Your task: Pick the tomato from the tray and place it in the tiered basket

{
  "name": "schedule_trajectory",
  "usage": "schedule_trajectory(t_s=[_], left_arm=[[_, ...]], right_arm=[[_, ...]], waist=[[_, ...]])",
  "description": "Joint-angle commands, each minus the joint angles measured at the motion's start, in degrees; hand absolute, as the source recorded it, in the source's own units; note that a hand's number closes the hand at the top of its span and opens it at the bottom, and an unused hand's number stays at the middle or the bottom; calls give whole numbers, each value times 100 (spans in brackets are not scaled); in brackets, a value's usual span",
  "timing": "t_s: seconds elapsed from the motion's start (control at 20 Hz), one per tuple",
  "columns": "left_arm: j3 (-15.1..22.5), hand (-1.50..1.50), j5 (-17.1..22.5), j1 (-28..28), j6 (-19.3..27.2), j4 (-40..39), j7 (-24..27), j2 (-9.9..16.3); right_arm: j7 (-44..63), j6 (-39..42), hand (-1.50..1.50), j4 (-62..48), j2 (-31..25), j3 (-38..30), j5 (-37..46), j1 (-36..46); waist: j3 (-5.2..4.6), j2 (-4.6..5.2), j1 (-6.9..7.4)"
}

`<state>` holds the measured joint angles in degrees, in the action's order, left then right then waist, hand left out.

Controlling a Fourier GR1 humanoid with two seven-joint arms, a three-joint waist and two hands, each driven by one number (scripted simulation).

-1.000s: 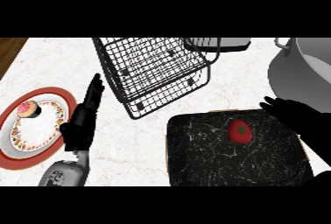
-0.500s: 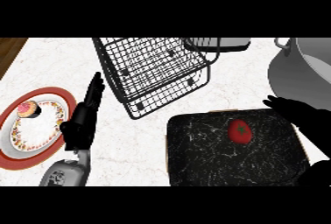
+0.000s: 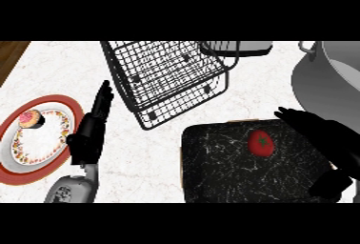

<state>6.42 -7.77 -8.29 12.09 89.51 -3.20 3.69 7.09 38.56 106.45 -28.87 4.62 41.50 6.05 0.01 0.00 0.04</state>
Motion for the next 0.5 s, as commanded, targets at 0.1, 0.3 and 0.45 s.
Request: schedule_trajectory(t_s=[0.1,0.3,0.45], left_arm=[[124,0,-58,401,-189,679,-357,19],[-382,0,206,-113,-417,57,-102,137],[-291,0,-36,-287,-163,-191,-27,-72]], right_arm=[[239,162,-150,244,481,243,341,-134],[141,362,-150,-67,555,63,367,139],[80,495,-150,-521,628,8,397,524]], waist=[[-1,-8,5],[-2,-1,-5],[-1,2,-1]])
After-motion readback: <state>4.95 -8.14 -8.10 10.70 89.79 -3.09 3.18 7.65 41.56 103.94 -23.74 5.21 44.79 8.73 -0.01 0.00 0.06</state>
